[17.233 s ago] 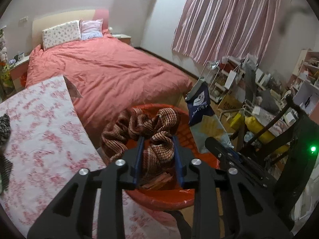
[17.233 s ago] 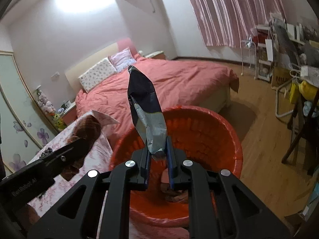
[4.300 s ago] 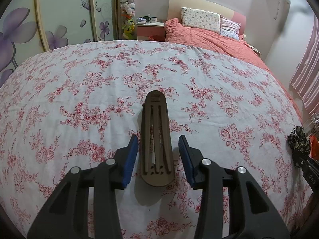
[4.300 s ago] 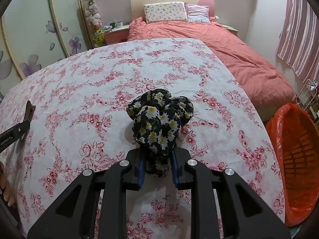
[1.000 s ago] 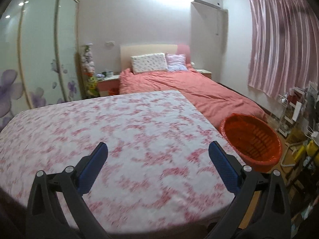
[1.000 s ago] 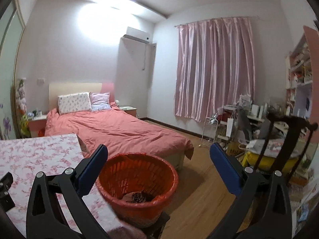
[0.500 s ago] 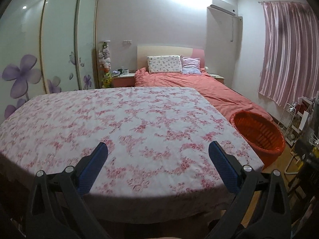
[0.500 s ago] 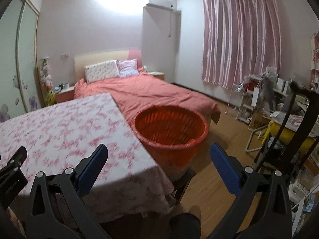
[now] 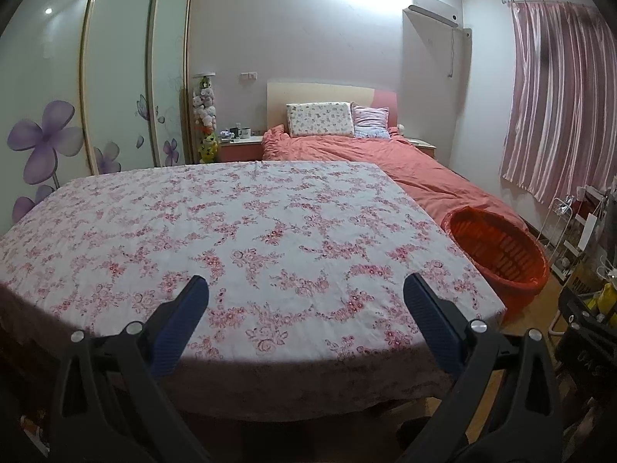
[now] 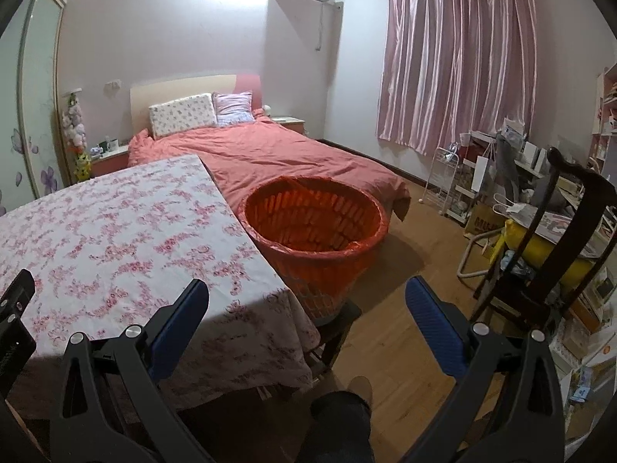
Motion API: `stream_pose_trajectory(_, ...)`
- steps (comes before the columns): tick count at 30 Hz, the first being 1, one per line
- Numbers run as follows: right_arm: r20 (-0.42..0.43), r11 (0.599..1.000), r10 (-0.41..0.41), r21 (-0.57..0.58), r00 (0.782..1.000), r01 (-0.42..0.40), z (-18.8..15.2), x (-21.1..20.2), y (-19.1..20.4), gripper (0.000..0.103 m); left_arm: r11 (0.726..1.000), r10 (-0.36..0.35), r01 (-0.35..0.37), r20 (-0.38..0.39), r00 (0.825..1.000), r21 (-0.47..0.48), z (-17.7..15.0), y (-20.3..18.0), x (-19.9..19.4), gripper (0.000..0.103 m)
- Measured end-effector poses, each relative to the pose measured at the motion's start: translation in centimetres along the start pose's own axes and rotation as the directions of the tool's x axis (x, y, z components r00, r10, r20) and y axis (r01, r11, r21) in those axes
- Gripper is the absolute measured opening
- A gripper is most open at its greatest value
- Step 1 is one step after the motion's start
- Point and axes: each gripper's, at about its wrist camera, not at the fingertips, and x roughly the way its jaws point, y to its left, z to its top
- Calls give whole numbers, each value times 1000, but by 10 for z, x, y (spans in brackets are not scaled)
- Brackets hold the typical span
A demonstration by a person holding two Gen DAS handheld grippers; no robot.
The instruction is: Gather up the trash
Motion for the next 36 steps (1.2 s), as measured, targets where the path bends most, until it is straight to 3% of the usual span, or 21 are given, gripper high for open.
stream_pose_trajectory(24,23,999,37,14,999,-37,-2,-8,-9,101,999,38,-39,27,999,24,1,-12,-16,99)
stream_pose_trajectory(36,40,999,39,17,998,-40,-1,-12,-11,101,999,12,-14,52,999,32,3,-16,-24,99)
